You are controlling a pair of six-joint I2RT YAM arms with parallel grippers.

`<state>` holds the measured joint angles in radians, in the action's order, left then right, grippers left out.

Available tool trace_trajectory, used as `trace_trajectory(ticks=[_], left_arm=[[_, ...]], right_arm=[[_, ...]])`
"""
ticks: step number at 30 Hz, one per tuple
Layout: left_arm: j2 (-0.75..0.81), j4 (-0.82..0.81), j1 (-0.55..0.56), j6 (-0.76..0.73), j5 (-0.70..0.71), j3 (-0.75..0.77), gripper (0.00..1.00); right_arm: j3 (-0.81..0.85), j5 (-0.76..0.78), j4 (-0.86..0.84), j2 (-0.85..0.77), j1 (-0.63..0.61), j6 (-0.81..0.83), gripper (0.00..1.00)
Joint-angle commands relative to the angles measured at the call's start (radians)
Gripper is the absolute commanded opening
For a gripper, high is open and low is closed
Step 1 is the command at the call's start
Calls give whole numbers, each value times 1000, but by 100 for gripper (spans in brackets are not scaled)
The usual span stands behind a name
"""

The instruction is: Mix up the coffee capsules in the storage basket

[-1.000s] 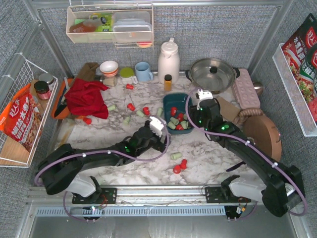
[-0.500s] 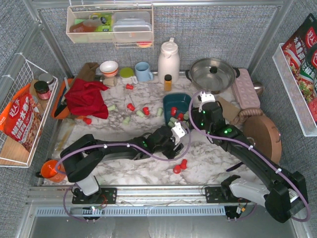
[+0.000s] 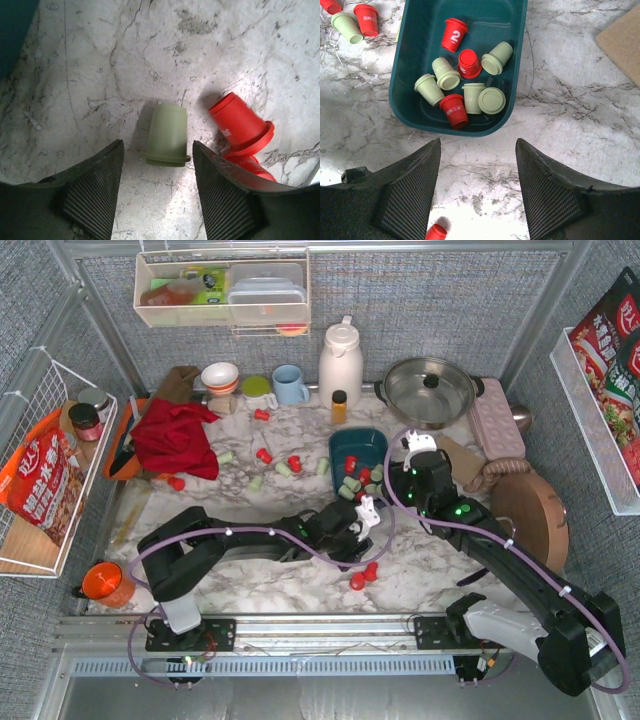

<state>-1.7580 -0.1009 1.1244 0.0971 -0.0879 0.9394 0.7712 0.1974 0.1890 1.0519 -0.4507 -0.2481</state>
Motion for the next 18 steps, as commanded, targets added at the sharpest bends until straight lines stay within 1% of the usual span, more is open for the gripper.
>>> trace_trajectory(ticks=[1, 4, 7, 10, 15, 18], left_arm=[[-16, 38, 1, -3, 22, -5, 66], [-28, 39, 0, -5, 42, -5, 62], [-28, 23, 0, -7, 53, -1, 52], [3, -29, 0, -10, 71, -19, 44], [121, -172, 0, -19, 113, -107, 42], [210, -284, -1, -10, 228, -183, 41]], right_arm=[[0, -3, -29, -3, 3, -4, 66], [0, -1, -29, -1, 3, -3, 66], [0, 0, -28, -1, 3, -3, 66], [0, 3, -28, -3, 3, -2, 66], [-1, 4, -29, -7, 5, -3, 66], [-4, 5, -33, -14, 5, -6, 66]])
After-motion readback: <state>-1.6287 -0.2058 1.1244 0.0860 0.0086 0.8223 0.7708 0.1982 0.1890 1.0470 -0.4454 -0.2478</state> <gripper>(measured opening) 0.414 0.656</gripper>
